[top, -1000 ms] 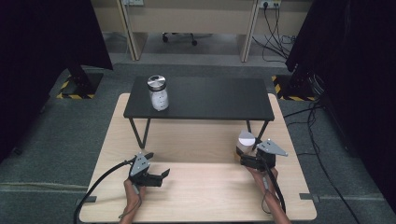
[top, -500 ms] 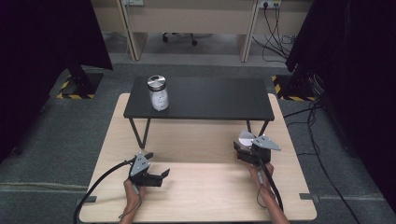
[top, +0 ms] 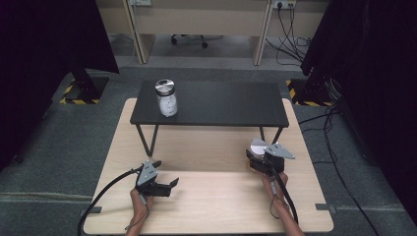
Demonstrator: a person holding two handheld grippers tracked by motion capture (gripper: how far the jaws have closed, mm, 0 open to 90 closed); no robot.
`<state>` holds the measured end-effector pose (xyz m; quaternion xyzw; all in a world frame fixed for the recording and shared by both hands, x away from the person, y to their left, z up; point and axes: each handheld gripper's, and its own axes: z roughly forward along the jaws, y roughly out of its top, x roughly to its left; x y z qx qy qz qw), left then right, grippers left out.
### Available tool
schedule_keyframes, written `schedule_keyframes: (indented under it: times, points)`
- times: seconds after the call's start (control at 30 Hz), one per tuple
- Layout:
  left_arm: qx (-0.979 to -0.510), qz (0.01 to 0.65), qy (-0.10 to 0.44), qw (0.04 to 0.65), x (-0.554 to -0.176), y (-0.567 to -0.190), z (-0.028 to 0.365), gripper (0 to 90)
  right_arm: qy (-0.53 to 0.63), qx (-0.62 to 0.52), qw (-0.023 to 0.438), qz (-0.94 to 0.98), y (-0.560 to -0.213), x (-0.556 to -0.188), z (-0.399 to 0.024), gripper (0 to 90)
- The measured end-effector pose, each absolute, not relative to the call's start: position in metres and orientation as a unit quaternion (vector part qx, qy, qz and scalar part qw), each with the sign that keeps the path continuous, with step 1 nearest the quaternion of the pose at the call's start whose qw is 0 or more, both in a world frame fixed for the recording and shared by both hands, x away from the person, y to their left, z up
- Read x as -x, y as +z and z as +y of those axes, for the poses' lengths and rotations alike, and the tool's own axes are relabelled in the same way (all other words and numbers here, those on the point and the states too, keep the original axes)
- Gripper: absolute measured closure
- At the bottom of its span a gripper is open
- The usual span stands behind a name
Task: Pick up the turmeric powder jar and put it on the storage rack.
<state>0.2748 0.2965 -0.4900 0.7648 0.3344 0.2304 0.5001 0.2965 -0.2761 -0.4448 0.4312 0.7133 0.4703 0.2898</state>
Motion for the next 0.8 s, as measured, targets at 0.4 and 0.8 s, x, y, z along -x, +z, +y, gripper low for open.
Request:
schedule_keyframes:
  times: [0.4,0.8]
  points:
    - [-0.765,0.334,0.231,0.500,-0.275,-0.490,0.296,2.3,0.493,-0.384,0.256,0.737,-0.427,-0.277,-0.281,30.9]
    - [-0.765,0.335,0.230,0.499,-0.275,-0.490,0.296,2.3,0.520,-0.320,0.225,0.760,-0.386,-0.268,-0.263,30.9]
